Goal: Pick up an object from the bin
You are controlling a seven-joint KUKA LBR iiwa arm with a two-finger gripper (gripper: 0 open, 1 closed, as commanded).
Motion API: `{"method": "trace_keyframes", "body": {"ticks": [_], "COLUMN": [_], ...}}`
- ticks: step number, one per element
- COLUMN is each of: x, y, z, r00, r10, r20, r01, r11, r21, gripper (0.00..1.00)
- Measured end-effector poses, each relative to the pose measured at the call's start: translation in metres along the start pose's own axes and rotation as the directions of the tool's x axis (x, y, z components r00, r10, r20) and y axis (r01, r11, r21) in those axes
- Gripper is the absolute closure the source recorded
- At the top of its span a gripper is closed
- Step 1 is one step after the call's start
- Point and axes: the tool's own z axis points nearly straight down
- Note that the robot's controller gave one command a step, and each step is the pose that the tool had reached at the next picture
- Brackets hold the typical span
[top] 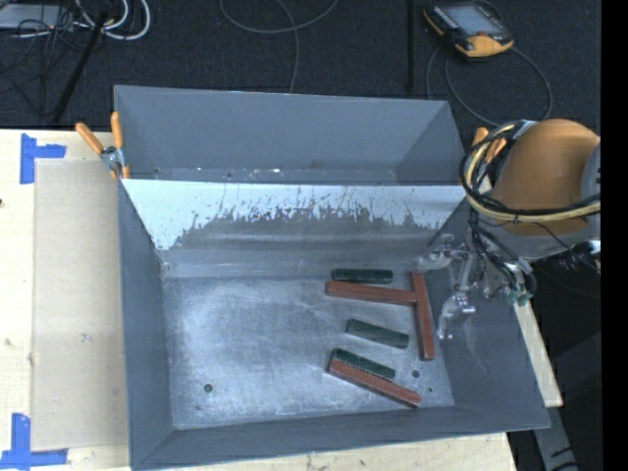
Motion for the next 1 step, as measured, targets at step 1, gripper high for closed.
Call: {"method": "trace_keyframes", "body": {"ticks": [1], "x": [0.0000], "y": [0.0001], "z": [0.0000], "r00": [1.000], "r10": [0.000], "r20": [0.000], "r01": [0.000], "r11": [1.000], "r21": [0.000], "gripper": [0.00]}}
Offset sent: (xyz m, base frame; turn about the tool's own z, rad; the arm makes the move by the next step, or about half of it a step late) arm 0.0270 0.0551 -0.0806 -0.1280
